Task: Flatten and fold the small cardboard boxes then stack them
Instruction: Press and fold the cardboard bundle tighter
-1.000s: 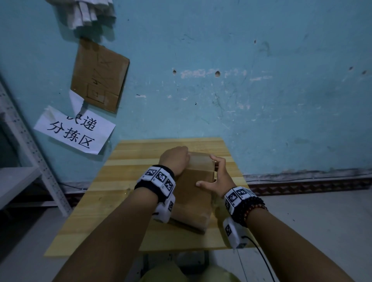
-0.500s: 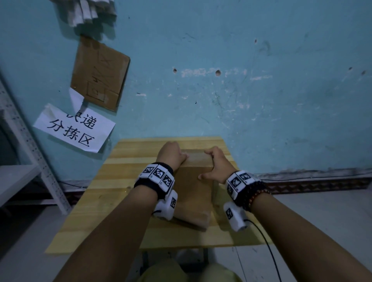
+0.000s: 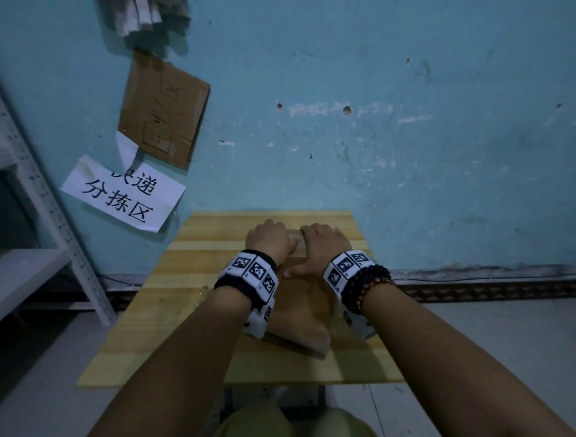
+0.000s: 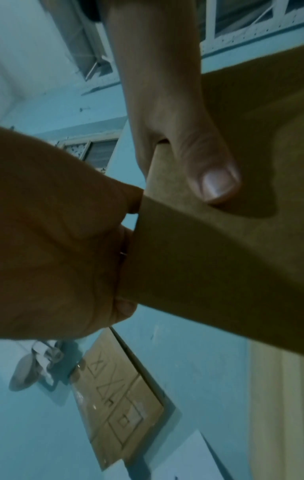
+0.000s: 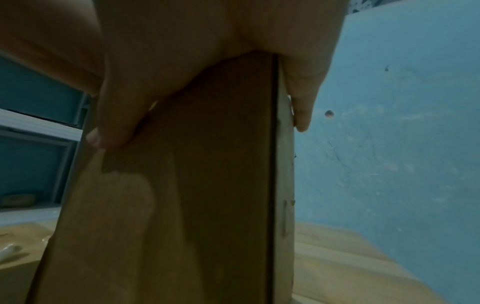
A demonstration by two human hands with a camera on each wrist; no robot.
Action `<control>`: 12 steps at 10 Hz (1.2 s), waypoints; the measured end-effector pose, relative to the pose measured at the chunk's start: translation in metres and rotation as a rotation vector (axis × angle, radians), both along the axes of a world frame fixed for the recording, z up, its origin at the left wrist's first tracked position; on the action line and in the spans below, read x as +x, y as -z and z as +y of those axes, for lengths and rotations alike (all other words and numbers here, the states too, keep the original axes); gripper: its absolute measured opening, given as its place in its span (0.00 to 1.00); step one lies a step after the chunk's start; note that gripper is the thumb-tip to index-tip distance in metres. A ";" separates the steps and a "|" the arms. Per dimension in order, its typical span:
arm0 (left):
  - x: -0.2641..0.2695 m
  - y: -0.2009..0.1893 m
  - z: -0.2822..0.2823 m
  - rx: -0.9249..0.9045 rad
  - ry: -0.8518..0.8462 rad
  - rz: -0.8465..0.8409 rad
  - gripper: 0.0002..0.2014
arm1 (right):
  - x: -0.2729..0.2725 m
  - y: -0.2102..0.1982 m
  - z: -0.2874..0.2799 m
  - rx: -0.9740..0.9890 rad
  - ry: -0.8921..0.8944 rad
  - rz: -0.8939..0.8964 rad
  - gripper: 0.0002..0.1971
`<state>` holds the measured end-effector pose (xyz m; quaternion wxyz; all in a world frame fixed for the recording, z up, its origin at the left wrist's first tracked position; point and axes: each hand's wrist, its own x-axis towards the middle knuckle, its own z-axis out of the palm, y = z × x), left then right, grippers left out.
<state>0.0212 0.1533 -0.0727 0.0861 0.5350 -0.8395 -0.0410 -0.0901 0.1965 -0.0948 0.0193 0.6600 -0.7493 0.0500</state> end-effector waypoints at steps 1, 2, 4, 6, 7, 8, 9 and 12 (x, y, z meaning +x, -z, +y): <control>-0.001 -0.002 -0.001 -0.053 0.047 -0.097 0.18 | 0.000 -0.001 0.000 -0.010 0.000 -0.018 0.52; -0.003 -0.003 -0.002 -0.062 0.072 -0.129 0.16 | 0.000 -0.001 0.001 -0.016 -0.001 -0.024 0.52; -0.002 -0.002 -0.001 -0.016 0.079 -0.074 0.17 | 0.002 -0.001 0.001 -0.015 0.007 -0.026 0.51; -0.004 -0.005 0.002 0.009 0.026 -0.071 0.15 | 0.003 -0.001 0.001 -0.025 0.010 -0.019 0.51; -0.002 -0.005 0.002 -0.039 0.040 -0.102 0.15 | 0.003 -0.001 0.001 -0.022 0.012 -0.018 0.51; 0.003 -0.004 0.000 -0.107 0.098 -0.110 0.14 | 0.003 -0.001 0.001 -0.029 0.012 -0.024 0.50; 0.011 -0.003 -0.002 -0.130 0.165 -0.036 0.12 | 0.003 -0.001 0.001 -0.028 0.012 -0.021 0.51; 0.018 -0.002 -0.002 0.062 0.178 0.375 0.09 | 0.002 -0.001 0.003 -0.023 0.014 -0.017 0.51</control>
